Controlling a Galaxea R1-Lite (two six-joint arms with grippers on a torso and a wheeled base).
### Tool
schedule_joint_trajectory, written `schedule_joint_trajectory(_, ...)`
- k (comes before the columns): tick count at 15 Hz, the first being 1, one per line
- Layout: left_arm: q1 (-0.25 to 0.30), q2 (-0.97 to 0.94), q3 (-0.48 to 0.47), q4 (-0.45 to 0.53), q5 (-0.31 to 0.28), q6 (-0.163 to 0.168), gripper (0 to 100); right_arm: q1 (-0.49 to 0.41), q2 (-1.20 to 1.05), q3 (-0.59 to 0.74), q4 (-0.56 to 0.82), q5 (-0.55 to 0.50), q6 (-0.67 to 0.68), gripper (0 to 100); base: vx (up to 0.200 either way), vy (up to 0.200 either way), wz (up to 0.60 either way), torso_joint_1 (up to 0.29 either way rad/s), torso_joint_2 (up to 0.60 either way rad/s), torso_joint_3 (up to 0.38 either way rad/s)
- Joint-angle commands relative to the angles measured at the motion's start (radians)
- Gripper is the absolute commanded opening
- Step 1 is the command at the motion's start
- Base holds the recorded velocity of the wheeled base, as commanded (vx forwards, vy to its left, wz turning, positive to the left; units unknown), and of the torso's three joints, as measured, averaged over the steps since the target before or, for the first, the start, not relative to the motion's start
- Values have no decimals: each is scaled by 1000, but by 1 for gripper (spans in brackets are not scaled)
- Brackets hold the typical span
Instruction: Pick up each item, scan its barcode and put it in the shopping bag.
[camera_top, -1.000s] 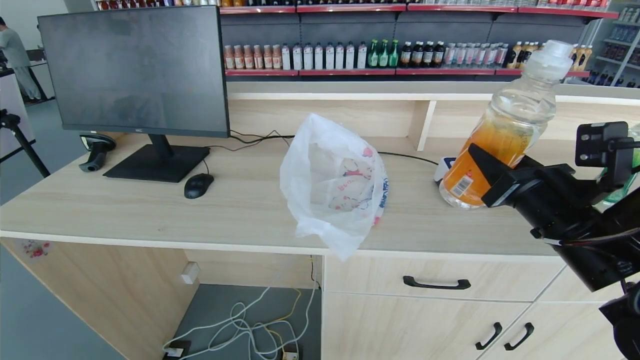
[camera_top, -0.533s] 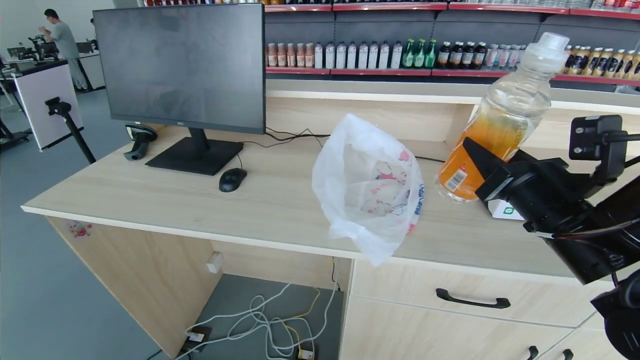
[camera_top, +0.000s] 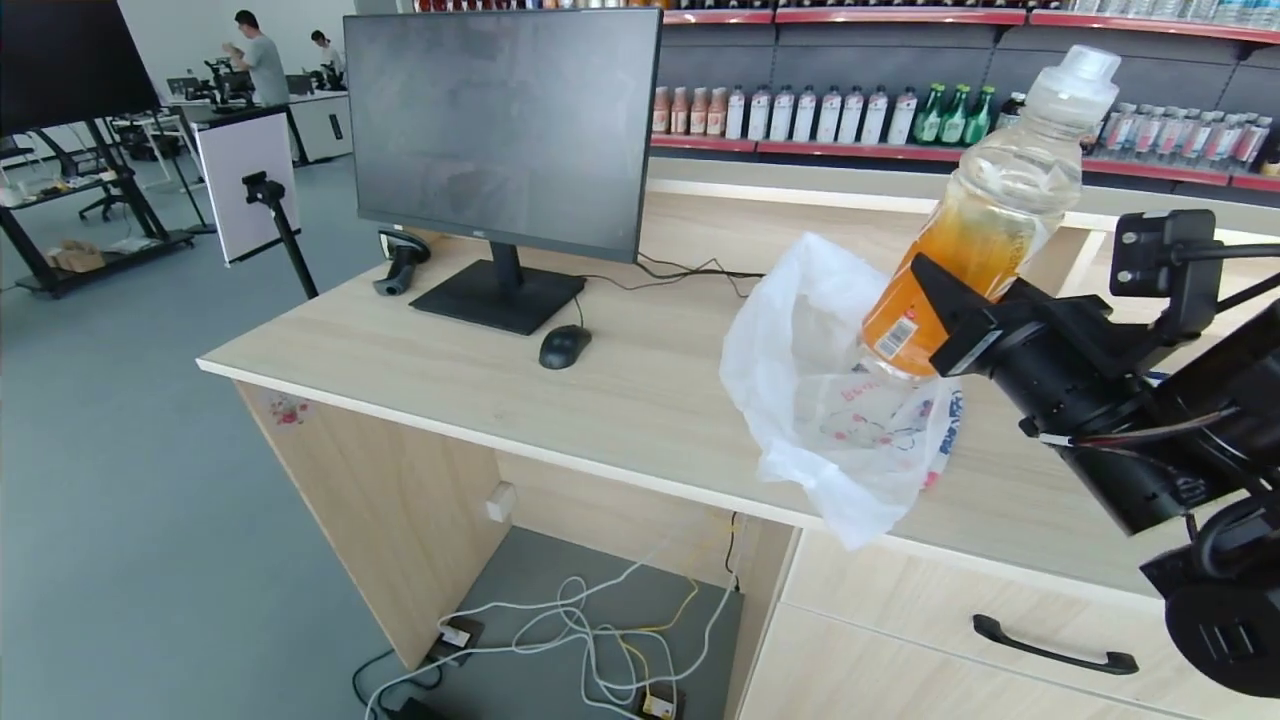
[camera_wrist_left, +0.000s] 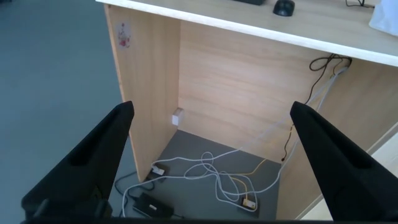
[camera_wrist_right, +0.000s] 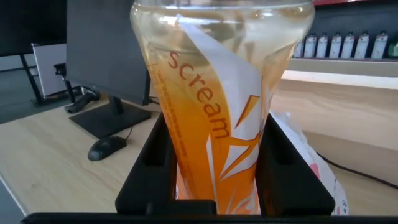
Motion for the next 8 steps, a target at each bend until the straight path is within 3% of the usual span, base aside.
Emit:
schedule_joint_trajectory(1, 0, 0, 0, -1, 0, -1, 100, -1, 118, -93, -3, 2, 2, 0, 0, 0, 0, 0, 0, 0)
schedule_joint_trajectory(6, 0, 0, 0, -1, 2, -5, 100, 4, 237, -188, -3, 5, -7, 0, 0, 0, 0, 0, 0, 0)
schedule_joint_trajectory(8, 0, 1, 0, -1, 2, -4, 100, 5, 297, -210, -3, 65, -17, 0, 0, 0, 0, 0, 0, 0)
